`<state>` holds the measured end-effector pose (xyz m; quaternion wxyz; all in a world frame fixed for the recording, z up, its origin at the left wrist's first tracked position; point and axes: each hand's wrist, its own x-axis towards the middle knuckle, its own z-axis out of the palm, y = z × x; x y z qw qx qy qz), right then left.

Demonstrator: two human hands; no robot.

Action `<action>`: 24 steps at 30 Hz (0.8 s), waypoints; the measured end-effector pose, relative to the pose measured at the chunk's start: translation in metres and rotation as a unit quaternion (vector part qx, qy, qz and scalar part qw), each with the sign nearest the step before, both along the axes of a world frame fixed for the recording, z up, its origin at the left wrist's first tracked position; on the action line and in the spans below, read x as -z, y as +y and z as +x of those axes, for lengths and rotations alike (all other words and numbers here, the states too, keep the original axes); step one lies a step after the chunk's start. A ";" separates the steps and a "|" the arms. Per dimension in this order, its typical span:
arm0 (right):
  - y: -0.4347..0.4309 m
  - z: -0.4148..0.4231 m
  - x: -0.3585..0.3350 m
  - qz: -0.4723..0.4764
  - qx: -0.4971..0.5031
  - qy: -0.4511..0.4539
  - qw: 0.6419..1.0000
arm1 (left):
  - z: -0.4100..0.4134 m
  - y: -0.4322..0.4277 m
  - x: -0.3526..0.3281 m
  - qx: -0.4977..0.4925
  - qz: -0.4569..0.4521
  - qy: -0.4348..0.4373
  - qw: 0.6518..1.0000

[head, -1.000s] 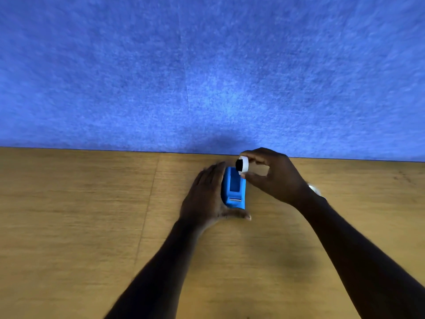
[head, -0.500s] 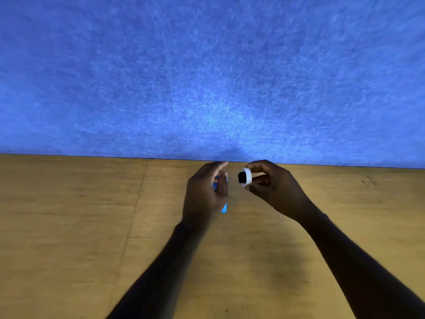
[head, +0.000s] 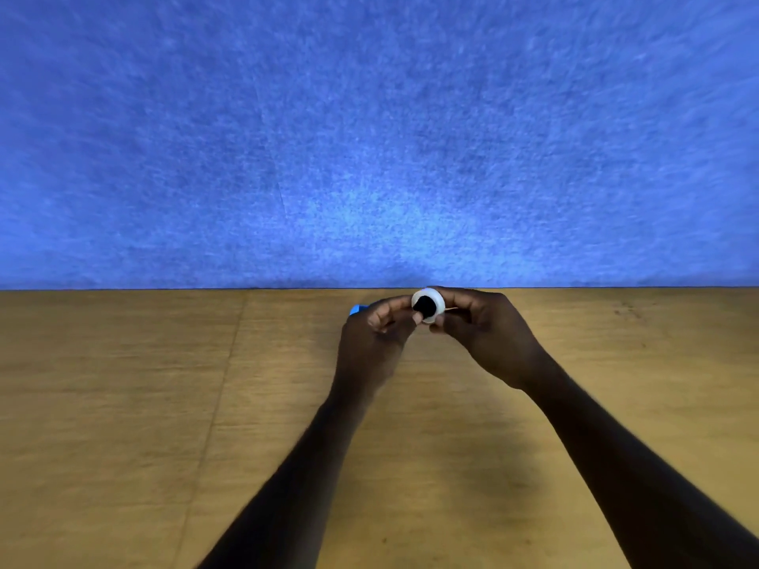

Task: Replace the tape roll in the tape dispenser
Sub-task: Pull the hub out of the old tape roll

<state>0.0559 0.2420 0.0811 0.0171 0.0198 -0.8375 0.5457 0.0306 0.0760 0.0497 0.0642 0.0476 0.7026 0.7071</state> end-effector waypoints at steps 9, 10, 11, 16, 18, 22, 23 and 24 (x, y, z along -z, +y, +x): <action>0.001 0.009 -0.003 -0.014 0.021 0.037 0.999 | 0.008 0.012 -0.009 0.010 0.059 -0.044 0.997; 0.001 0.009 -0.003 -0.029 0.024 0.035 0.999 | 0.009 0.013 -0.010 0.011 0.055 -0.035 0.998; 0.001 0.009 -0.003 -0.031 0.024 0.038 0.999 | 0.010 0.015 -0.011 0.016 0.053 -0.025 0.998; 0.003 0.012 -0.003 -0.021 0.011 0.047 0.999 | 0.017 0.018 -0.015 0.021 0.060 -0.016 0.998; 0.002 0.013 -0.002 -0.016 0.014 0.058 0.998 | 0.019 0.019 -0.016 0.011 0.058 -0.007 0.998; 0.001 0.013 0.001 0.000 0.024 0.065 0.998 | 0.023 0.022 -0.015 -0.014 0.061 -0.009 0.998; 0.001 0.013 0.001 -0.001 0.024 0.065 0.998 | 0.024 0.023 -0.014 -0.018 0.063 -0.010 0.998; 0.000 0.014 0.002 -0.003 0.024 0.065 0.998 | 0.025 0.023 -0.013 -0.021 0.065 -0.012 0.998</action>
